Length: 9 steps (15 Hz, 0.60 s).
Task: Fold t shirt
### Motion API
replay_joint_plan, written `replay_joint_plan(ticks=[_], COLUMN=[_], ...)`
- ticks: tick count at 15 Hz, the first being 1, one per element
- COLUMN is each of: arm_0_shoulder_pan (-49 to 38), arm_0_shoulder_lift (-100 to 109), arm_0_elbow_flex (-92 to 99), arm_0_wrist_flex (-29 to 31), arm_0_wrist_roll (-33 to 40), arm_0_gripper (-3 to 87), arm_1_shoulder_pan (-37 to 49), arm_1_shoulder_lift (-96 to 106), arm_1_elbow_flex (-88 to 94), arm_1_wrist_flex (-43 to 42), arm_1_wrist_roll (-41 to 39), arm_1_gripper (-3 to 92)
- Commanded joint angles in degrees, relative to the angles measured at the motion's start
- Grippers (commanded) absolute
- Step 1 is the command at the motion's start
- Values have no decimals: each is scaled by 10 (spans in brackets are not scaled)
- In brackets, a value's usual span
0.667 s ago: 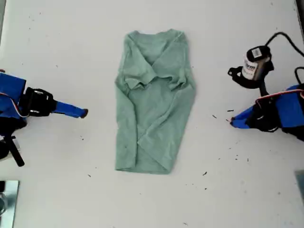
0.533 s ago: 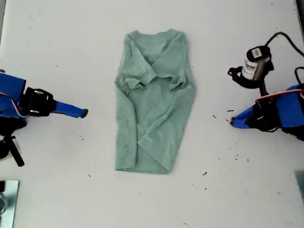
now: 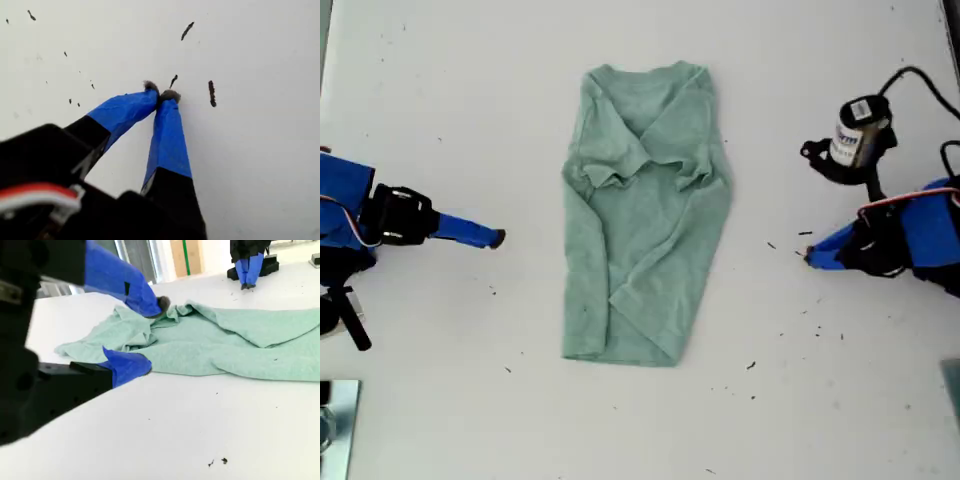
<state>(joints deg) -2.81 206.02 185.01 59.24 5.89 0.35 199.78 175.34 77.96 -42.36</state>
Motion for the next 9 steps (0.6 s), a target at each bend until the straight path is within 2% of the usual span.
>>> replay_joint_plan(ticks=[1,3,4,5,6,8,9], arm_0_shoulder_pan=[1,40,43,46,66,51,52], arm_0_shoulder_lift=[4,4,5,5,5,4,-11], arm_0_elbow_flex=[3,-5,-13,-20,-24,-67,-91], arm_0_wrist_flex=[0,-5,-18,-18,-33,-41,-36], arm_0_wrist_roll=[-14,-75,-72,-124,-126,-129,-150], arm_0_gripper=[145,198,-2,-2,-2,-2,-2], arm_1_shoulder_pan=[8,-29,-14,-7,13,8,-11], arm_1_shoulder_lift=[8,8,8,9,9,7,-28], arm_1_elbow_flex=[20,20,18,2,-2,-47,-96], arm_1_wrist_flex=[1,0,2,10,-11,-84,-94], arm_1_wrist_roll=[180,367,390,392,410,396,408], arm_1_gripper=[26,27,35,87,69,110,35])
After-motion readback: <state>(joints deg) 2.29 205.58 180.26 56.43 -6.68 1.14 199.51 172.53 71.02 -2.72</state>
